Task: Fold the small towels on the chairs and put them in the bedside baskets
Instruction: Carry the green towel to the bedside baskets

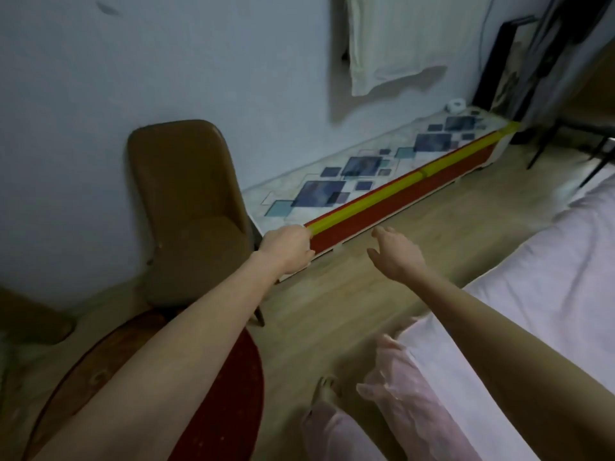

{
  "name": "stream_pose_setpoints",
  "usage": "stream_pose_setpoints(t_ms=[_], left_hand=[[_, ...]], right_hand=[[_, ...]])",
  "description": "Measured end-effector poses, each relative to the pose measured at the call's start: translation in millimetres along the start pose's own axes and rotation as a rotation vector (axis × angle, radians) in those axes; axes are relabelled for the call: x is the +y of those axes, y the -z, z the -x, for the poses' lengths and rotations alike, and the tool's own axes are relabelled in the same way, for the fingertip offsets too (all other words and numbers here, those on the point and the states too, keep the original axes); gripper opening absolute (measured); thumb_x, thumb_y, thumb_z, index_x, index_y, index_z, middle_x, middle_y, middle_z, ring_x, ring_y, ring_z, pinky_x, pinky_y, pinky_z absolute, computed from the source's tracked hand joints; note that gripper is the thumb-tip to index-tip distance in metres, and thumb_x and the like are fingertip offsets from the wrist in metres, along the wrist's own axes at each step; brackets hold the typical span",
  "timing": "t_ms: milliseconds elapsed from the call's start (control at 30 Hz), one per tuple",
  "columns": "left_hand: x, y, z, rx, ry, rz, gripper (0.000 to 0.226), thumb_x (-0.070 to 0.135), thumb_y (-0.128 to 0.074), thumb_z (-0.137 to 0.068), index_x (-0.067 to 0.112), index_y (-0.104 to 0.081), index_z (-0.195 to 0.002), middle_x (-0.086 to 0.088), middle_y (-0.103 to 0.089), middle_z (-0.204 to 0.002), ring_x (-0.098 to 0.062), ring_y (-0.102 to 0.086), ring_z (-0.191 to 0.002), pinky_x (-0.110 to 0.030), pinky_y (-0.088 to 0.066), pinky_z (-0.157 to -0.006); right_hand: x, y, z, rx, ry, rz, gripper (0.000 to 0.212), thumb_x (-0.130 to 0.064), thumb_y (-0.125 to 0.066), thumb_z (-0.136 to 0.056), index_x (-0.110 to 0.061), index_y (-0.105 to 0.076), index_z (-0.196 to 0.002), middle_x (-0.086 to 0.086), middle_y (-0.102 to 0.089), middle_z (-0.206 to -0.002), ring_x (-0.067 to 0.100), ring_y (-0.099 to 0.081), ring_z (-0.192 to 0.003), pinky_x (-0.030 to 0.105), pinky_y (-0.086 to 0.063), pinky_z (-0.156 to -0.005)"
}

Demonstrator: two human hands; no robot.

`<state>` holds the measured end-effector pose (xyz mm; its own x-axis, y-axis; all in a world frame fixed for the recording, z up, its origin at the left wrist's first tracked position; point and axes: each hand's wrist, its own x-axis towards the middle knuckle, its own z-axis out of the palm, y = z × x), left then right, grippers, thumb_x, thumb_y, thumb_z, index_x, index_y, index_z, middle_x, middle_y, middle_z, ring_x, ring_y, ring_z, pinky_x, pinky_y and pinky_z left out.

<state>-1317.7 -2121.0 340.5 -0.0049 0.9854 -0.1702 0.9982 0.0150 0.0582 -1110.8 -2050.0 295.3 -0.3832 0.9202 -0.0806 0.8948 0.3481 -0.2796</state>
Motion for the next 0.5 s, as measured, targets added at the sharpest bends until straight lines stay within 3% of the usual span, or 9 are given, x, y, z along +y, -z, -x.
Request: stream_pose_setpoints(t_ms=[133, 300, 500], left_hand=[[11, 12, -132, 0.026, -0.083, -0.04, 0.036, 0.038, -0.05, -0.096, 0.018, -0.055, -0.125, -0.007, -0.061, -0.117, -0.025, -0.059, -0.103, -0.036, -0.049, -0.075], [32, 42, -290, 0.015, -0.183, -0.011, 0.037, 0.037, -0.051, -0.095, 0.015, -0.052, -0.126, -0.007, -0.056, -0.124, -0.028, -0.056, -0.111, -0.039, -0.048, -0.08], [94, 63, -478, -0.011, -0.424, -0.05, 0.037, 0.036, -0.051, -0.095, 0.012, -0.053, -0.124, -0.011, -0.059, -0.12, -0.029, -0.058, -0.106, -0.04, -0.05, -0.079]], right_hand=[[48, 18, -98, 0.009, -0.095, -0.029, 0.033, -0.031, -0.05, -0.096, -0.012, -0.05, -0.122, 0.01, -0.054, -0.127, 0.032, -0.055, -0.114, 0.045, -0.05, -0.09], [112, 59, -203, 0.058, -0.206, -0.03, 0.033, -0.031, -0.049, -0.096, -0.011, -0.049, -0.122, 0.011, -0.054, -0.129, 0.033, -0.056, -0.113, 0.043, -0.051, -0.087], [211, 93, -315, 0.099, -0.408, -0.042, 0.037, -0.029, -0.049, -0.097, -0.011, -0.048, -0.129, 0.011, -0.054, -0.132, 0.031, -0.058, -0.112, 0.044, -0.052, -0.088]])
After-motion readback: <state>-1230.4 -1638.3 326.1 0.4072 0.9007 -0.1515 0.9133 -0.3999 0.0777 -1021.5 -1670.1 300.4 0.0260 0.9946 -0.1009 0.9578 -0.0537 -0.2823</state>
